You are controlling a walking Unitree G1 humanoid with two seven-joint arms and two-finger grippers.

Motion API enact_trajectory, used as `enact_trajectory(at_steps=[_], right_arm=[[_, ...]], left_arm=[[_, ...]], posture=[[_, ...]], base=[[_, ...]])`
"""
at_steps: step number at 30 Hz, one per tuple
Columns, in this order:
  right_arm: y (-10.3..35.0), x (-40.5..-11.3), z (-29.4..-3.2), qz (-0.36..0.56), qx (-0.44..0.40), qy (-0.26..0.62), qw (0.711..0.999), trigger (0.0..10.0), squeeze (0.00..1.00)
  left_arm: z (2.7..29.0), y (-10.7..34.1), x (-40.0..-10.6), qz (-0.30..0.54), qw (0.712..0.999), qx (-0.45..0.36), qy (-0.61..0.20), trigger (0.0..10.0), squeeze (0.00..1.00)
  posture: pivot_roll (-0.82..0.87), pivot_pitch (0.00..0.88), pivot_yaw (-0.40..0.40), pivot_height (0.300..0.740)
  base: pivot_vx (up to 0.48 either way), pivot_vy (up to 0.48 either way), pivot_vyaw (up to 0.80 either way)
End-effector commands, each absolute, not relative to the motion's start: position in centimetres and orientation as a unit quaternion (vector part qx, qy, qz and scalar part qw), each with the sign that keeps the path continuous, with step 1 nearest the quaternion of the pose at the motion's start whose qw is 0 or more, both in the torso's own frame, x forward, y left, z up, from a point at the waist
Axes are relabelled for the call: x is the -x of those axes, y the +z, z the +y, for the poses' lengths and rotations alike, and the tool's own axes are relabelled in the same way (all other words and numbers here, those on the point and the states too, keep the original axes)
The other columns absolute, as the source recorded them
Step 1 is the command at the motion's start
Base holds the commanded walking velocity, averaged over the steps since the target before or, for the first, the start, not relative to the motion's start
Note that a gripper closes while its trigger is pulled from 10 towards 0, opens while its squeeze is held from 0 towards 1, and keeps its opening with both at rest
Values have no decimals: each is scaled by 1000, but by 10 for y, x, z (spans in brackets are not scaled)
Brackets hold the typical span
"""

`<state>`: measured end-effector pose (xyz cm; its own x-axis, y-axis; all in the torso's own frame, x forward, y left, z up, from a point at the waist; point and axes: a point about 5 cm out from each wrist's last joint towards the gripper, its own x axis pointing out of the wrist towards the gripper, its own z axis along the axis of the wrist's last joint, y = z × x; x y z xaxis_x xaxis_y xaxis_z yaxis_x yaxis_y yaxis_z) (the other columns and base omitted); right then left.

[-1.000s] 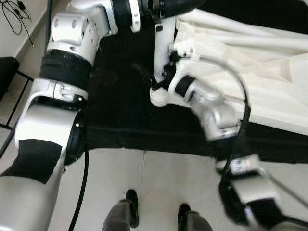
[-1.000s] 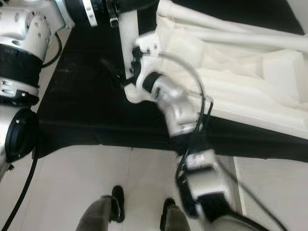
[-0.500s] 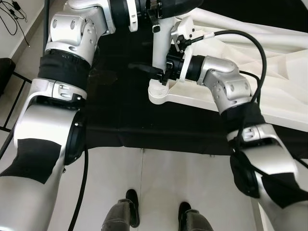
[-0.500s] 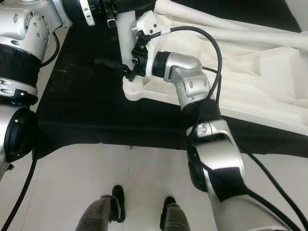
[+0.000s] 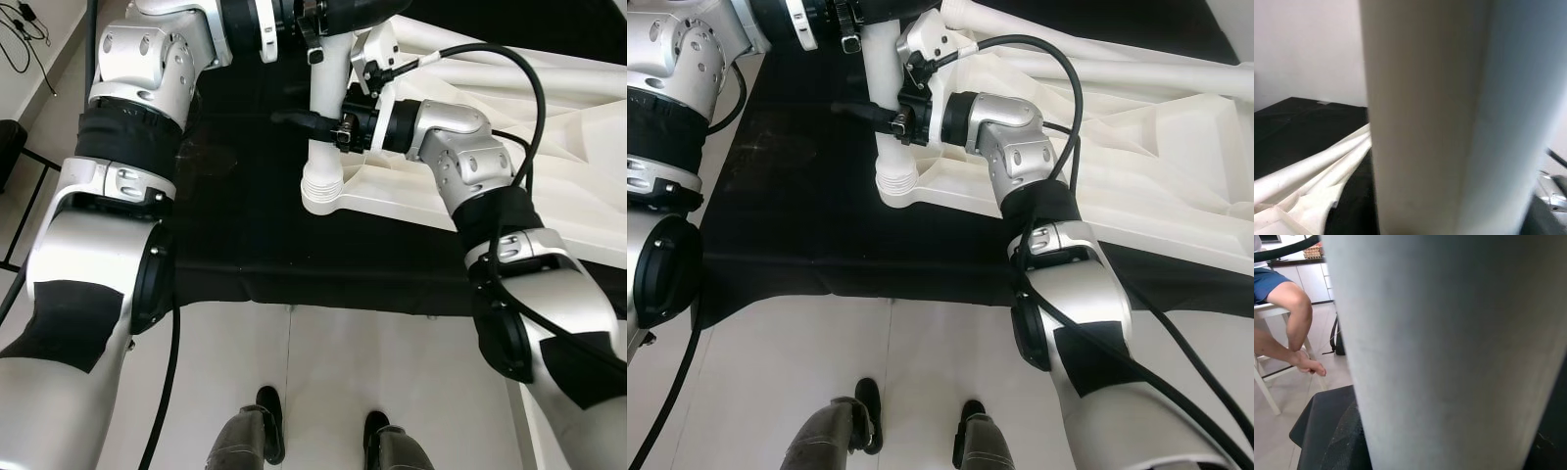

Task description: Building children table

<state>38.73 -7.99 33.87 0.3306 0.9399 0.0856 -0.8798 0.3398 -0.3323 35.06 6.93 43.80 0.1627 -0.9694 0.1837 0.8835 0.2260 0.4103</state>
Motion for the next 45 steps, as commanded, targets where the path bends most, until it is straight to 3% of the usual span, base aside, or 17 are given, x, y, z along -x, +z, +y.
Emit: enact_trajectory(at_steps=[1, 4, 5, 10, 11, 13, 18, 19, 23, 32, 33, 34, 38, 42, 43, 44, 45], right_arm=[[329, -380, -39, -114, 118, 611, 775, 0, 0], [325, -385, -42, -114, 105, 584, 797, 0, 0], [322, -386, -45, -115, 103, 565, 811, 0, 0], [312, -390, -53, -109, 110, 519, 841, 0, 0], [304, -390, -54, -93, 101, 489, 861, 0, 0], [256, -387, -57, -11, 102, 328, 939, 0, 0], [234, -376, -54, 15, 106, 282, 954, 0, 0], [220, -364, -35, 43, 49, 255, 965, 0, 0], [226, -363, -19, 45, 21, 264, 963, 0, 0], [231, -357, -23, 45, 19, 242, 969, 0, 0], [233, -356, -29, 45, 11, 232, 972, 7686, 0], [235, -356, -31, 40, 2, 230, 972, 10000, 0], [237, -356, -32, 35, -8, 227, 973, 10000, 0], [245, -355, -36, 3, -25, 261, 965, 10000, 0], [248, -356, -39, -7, -29, 265, 964, 10000, 318], [248, -356, -41, -11, -32, 267, 963, 10000, 1000], [248, -356, -41, -11, -32, 267, 963, 10000, 1000]], left_arm=[[36, 425, -345, -178, 719, -102, -664, 10000, 1000], [40, 428, -349, -186, 739, -94, -641, 10000, 1000], [44, 431, -349, -193, 744, -89, -634, 10000, 0], [60, 443, -347, -210, 754, -63, -619, 10000, 0], [69, 448, -345, -218, 760, -53, -610, 10000, 0], [101, 452, -335, -235, 775, -38, -586, 10000, 0], [114, 452, -331, -239, 782, -33, -575, 10000, 0], [143, 436, -327, -230, 813, -25, -534, 10000, 0], [159, 424, -324, -221, 835, -24, -504, 10000, 0], [194, 394, -302, -212, 886, -22, -412, 10000, 0], [203, 380, -295, -201, 905, -35, -373, 10000, 0], [207, 373, -292, -195, 913, -44, -355, 10000, 0], [210, 368, -288, -188, 921, -51, -338, 10000, 0], [234, 344, -268, -179, 953, -61, -238, 10000, 0], [242, 337, -258, -176, 962, -63, -198, 10000, 0], [245, 332, -253, -172, 966, -65, -182, 10000, 0], [245, 332, -253, -172, 966, -65, -182, 10000, 0]], posture=[[8, 342, 55, 740], [3, 344, 54, 740], [0, 347, 52, 740], [-4, 354, 46, 740], [-9, 356, 41, 740], [-15, 365, 40, 740], [-15, 365, 43, 740], [-3, 366, 41, 740], [-2, 358, 34, 740], [-1, 338, 31, 740], [0, 337, 32, 740], [1, 334, 33, 740], [1, 334, 33, 740], [8, 328, 36, 740], [9, 326, 37, 740], [15, 322, 36, 740], [15, 322, 36, 740]], base=[[0, 0, 0], [0, 0, 0], [0, 0, 0], [0, 0, 0], [0, 0, 0], [0, 0, 0], [0, 0, 0], [0, 0, 0], [0, 0, 0], [0, 0, 0], [0, 0, 0], [0, 0, 0], [0, 0, 0], [0, 0, 0], [0, 0, 0], [0, 0, 0], [0, 0, 0]])
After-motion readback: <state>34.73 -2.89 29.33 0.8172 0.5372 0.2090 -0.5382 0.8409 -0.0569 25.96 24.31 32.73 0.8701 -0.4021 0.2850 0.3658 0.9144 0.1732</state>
